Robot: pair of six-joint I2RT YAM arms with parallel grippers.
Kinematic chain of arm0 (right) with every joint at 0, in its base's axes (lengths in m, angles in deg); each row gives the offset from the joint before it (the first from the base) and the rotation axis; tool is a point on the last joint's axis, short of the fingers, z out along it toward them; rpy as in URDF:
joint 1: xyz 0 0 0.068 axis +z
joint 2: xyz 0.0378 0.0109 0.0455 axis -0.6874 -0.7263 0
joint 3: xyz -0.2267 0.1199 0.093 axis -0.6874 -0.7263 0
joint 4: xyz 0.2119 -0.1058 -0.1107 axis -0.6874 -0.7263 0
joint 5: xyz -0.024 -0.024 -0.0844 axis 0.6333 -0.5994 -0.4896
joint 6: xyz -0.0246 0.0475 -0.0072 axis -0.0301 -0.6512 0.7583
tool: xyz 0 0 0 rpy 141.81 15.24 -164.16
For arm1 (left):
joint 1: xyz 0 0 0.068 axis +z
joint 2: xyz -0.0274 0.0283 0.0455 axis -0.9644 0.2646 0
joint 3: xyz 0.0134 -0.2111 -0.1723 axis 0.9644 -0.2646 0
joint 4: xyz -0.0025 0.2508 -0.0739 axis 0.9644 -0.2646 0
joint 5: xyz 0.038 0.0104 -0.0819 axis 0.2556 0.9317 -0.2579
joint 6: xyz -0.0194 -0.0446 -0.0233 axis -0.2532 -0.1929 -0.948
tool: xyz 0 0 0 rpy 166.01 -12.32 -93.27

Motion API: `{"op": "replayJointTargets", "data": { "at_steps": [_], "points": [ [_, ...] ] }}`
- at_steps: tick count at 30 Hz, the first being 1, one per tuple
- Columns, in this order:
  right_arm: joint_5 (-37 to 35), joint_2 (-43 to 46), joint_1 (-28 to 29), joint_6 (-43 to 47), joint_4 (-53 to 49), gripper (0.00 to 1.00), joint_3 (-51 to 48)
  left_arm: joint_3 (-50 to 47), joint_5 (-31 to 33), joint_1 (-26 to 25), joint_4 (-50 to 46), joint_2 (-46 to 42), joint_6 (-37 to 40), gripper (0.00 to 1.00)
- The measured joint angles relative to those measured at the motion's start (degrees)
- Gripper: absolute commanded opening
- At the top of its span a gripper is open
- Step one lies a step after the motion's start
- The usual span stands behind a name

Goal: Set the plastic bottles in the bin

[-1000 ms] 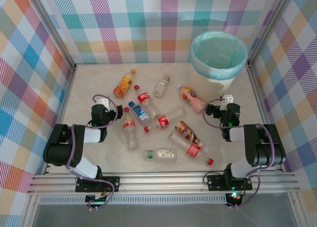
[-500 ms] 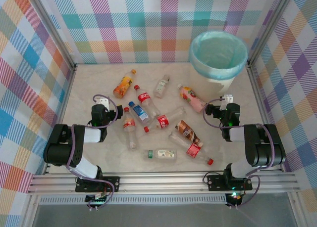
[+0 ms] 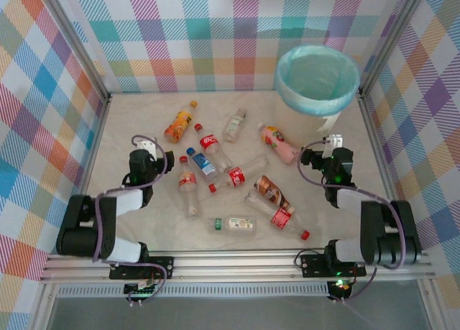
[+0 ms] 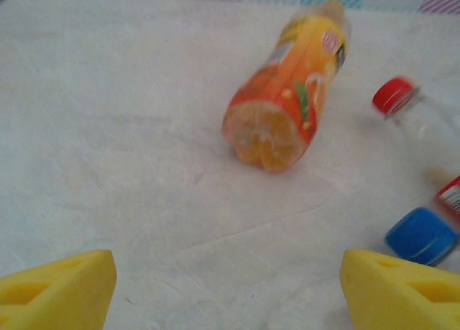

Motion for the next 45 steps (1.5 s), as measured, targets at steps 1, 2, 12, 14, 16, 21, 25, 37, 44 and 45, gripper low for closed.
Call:
{"op": "replayJointTargets", "data": {
  "at_steps": [1,2,12,14,16,21,25,37,44,45],
  "points": [
    [-0.02,2.36,0.0,-0.72,-3.34,0.96,1.36,0.24,0.13,0.0,-1.6,-2.82,-0.02,0.81],
    [0.02,4.09,0.0,-1.53,-6.03,0.95,2.56,0.61,0.35,-0.02,-3.1,-5.49,-0.04,0.81],
    [5.46,17.14,0.66,-11.58,-41.77,0.8,18.73,17.49,2.29,-2.93,-28.04,-18.62,-8.44,0.77],
    [7.37,18.38,1.66,-13.29,-48.0,0.77,21.99,23.82,1.53,-3.02,-36.52,-17.4,-10.43,0.78],
    [9.25,19.56,3.67,-14.88,-54.47,0.75,25.64,31.43,0.79,-3.02,-45.51,-14.56,-11.43,0.8],
    [11.43,20.57,11.65,-17.9,-65.64,0.75,34.14,48.43,-1.92,-3.15,-63.01,-3.74,-9.79,0.81],
    [12.85,15.63,17.99,-18.34,-70.75,0.76,42.07,56.96,-5.42,-2.47,-70.93,6.8,-6.86,0.82],
    [19.76,-9.53,23.43,-15.21,-71.87,0.81,62.77,84.3,-9.22,0.83,-84.26,42.47,2.27,0.81],
    [22.45,-13.03,23.87,-14.51,-71.8,0.83,66.16,93.11,-10.86,0.92,-89.15,50.69,6.1,0.8],
    [22.64,-13.18,23.87,-14.45,-71.8,0.83,66.2,93.94,-11.13,0.92,-89.59,51.47,6.64,0.8]
  ]
}}
